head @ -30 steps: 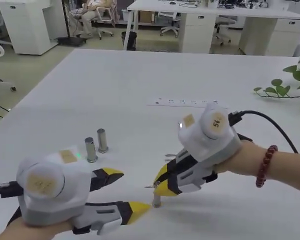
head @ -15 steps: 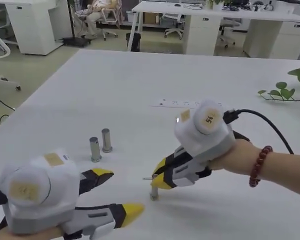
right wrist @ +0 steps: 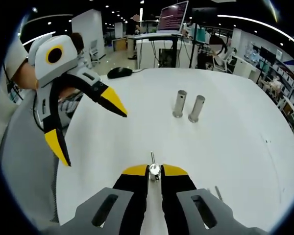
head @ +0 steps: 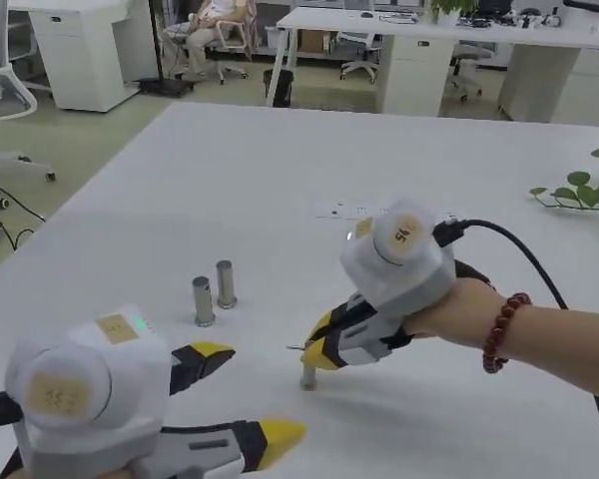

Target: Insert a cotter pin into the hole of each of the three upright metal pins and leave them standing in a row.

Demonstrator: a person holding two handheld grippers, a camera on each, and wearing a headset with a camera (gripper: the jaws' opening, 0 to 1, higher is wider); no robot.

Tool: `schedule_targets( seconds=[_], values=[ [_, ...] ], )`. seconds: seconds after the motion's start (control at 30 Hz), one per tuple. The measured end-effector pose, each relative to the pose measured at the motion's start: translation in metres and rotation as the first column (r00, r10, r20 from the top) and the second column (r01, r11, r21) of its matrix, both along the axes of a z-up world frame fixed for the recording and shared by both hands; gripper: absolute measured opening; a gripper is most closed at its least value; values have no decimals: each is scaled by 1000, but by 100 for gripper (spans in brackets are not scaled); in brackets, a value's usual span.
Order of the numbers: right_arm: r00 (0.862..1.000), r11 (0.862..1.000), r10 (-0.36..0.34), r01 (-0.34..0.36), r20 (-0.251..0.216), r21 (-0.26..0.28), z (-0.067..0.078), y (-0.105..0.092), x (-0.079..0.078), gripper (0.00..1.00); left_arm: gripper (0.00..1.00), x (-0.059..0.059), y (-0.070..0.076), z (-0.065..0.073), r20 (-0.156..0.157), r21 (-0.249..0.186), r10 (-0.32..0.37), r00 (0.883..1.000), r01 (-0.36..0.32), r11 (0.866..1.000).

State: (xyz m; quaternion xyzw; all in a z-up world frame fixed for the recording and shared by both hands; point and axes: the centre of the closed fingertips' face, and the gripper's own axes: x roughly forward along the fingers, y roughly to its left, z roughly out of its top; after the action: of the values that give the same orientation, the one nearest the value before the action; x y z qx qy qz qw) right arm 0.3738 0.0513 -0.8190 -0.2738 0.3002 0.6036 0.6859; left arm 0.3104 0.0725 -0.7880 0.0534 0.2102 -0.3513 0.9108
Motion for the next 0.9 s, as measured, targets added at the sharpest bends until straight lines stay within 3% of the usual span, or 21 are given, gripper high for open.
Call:
schedule_targets(
  seconds=[0.6, 0.9],
  values=[
    [1000, 1000, 2, -2, -13, 13, 0, 1, 0, 11, 63, -3, -1, -8, -21, 13, -6, 1000, 7, 1000],
    [1000, 1000, -16, 16, -15, 16, 2, -2, 1, 19, 64, -3, -1, -11, -33, 14, -6, 999, 6, 1000]
  ],
)
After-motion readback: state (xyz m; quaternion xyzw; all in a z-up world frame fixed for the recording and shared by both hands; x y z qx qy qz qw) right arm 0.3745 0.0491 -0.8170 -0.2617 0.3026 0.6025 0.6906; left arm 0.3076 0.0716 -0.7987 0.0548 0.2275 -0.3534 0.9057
